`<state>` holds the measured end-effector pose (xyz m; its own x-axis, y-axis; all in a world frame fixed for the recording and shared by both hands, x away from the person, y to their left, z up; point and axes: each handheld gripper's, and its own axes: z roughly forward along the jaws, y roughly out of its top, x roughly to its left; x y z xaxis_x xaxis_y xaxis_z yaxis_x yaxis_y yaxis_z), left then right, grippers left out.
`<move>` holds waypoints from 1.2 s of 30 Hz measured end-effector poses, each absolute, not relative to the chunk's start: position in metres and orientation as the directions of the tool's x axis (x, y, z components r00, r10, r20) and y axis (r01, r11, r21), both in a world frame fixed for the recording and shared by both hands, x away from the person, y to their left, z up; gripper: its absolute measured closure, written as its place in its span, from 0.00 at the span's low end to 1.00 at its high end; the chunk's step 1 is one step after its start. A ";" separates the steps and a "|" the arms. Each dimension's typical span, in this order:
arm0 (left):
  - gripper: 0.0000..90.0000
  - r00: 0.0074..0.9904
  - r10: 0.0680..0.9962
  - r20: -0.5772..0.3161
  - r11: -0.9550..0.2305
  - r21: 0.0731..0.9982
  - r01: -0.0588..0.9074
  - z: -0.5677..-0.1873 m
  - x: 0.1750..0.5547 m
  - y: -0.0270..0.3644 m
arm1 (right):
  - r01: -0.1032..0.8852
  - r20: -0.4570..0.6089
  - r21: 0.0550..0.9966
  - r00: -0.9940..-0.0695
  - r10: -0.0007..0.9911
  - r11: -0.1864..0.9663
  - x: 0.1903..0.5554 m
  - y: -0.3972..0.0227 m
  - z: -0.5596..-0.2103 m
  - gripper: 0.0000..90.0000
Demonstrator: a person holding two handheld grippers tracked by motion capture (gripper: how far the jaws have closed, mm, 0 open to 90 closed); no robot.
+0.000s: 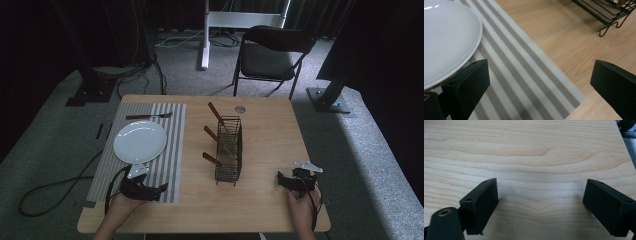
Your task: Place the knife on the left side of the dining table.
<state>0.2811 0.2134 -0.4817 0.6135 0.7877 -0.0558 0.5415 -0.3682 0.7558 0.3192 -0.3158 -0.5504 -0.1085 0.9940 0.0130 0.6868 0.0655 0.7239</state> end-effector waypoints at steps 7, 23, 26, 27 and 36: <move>0.03 0.651 0.758 -0.054 -0.389 0.763 0.516 -0.472 0.286 0.197 | 0.687 0.014 0.724 -0.108 0.994 0.065 0.319 -0.316 -0.550 0.13; 0.03 0.715 0.695 -0.077 -0.392 0.793 0.467 -0.454 0.292 0.165 | 0.687 0.011 0.723 -0.109 0.994 0.067 0.319 -0.316 -0.550 0.13; 0.03 0.722 0.687 -0.082 -0.390 0.797 0.461 -0.451 0.293 0.162 | 0.687 0.011 0.724 -0.110 0.994 0.068 0.319 -0.316 -0.550 0.13; 0.03 0.726 0.683 -0.080 -0.391 0.800 0.456 -0.449 0.293 0.158 | 0.687 0.011 0.723 -0.110 0.994 0.068 0.319 -0.316 -0.550 0.13; 0.03 0.743 0.664 -0.084 -0.387 0.812 0.437 -0.441 0.295 0.143 | 0.687 0.012 0.724 -0.110 0.994 0.067 0.319 -0.316 -0.550 0.13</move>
